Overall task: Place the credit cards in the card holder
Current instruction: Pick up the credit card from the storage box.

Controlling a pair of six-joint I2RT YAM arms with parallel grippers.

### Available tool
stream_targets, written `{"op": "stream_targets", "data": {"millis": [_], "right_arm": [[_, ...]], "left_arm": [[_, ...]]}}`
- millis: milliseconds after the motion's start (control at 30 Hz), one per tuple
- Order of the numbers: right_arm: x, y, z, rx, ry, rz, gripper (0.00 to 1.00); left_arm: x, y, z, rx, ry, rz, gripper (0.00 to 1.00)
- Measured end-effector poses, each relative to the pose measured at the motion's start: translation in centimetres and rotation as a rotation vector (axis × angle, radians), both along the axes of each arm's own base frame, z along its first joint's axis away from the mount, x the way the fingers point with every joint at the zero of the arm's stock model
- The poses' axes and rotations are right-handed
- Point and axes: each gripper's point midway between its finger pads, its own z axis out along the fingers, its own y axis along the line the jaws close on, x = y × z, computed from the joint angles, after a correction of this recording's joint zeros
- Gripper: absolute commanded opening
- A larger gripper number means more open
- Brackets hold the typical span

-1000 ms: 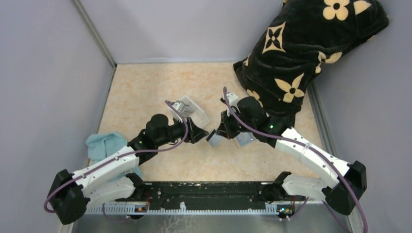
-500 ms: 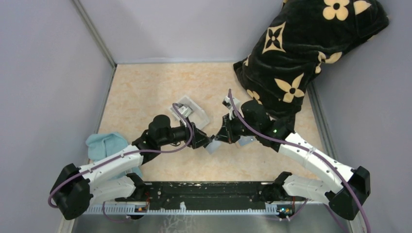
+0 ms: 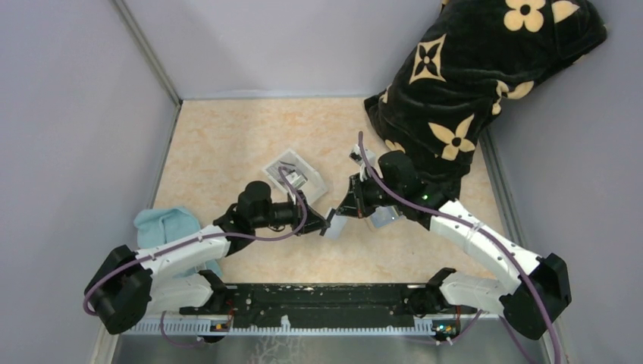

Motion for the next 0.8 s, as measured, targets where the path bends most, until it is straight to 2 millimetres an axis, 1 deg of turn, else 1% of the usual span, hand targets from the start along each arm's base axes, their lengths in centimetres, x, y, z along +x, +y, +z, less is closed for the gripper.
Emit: {"op": "stream_targets", "data": {"millis": [100,333,467,500,600,667,800], "right_arm": [[0.4,-0.5,-0.8,-0.012,0.017,-0.013,0.0],[1.2,-1.1,-1.2,-0.026,0.016,-0.044,0.04],[1.7,-1.5,-1.4,-0.042,0.008,-0.073,0.2],[2.0,-1.7,-1.6,-0.054,0.0,-0.088,0.27],[3.2,-2.5,-1.8,-0.081,-0.023,-0.155,0.43],[3.8,-3.2,-1.6,-0.097,-0.045,-0.202,0.48],[5.2,-5.1,-1.2,-0.147,-0.109,-0.32,0.5]], "left_arm": [[-0.2,-0.3,-0.3,-0.001,0.009,-0.022,0.0],[0.3,-0.9,-0.7,-0.019,0.035,-0.011,0.0],[0.9,-1.2,-1.1,-0.045,0.073,0.025,0.0],[1.1,-1.3,-1.2,-0.052,0.087,0.037,0.0],[1.5,-1.7,-2.1,-0.055,0.14,0.087,0.0],[2.1,-1.8,-3.3,-0.037,0.192,0.146,0.0],[3.0,-1.9,-5.3,-0.006,0.261,0.239,0.0]]}}
